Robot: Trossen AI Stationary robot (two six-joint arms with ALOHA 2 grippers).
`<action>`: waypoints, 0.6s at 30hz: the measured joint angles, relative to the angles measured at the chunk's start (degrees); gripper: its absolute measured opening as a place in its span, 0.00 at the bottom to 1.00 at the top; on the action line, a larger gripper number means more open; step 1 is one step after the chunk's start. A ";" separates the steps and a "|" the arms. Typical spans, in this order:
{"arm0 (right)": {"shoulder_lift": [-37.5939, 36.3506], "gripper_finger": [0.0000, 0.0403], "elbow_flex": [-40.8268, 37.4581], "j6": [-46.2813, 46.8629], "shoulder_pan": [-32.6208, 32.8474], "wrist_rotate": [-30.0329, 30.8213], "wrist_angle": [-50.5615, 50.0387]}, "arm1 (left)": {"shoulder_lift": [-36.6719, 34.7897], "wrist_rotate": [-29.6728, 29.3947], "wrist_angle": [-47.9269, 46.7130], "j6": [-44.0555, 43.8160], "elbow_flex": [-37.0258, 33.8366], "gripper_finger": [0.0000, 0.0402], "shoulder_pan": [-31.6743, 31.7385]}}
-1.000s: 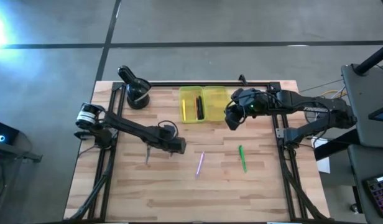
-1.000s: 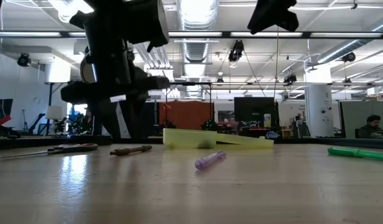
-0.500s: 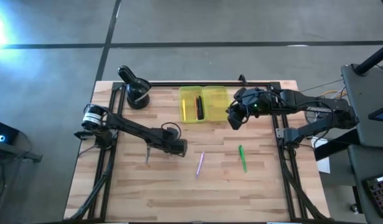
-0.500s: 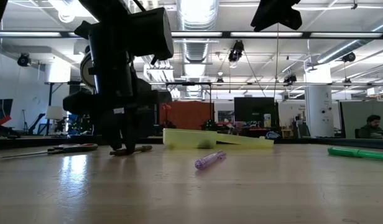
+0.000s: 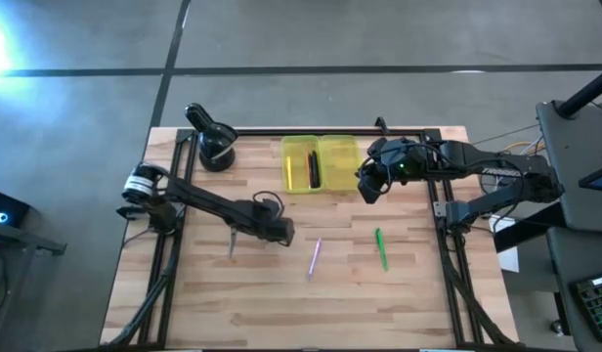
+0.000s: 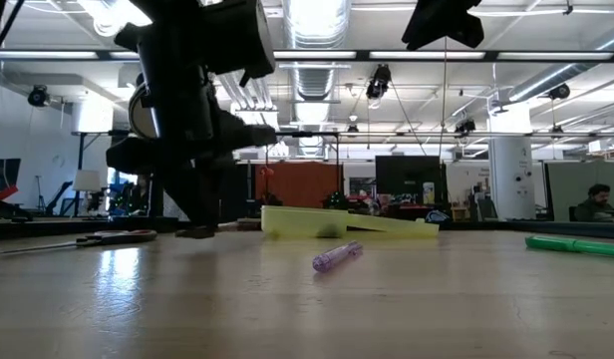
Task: Pick & place school supplies into a supply box
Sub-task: Put the brown pen into the yellow supply box
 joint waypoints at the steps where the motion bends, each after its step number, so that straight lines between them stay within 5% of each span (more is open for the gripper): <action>1: 0.00 0.19 0.00 0.00 0.01 0.00 0.00 | -0.49 -0.18 0.02 0.01 0.00 0.04 0.00; 18: 0.02 0.18 0.00 0.00 0.00 0.15 0.37 | -9.46 -6.54 0.01 0.10 0.04 0.00 0.50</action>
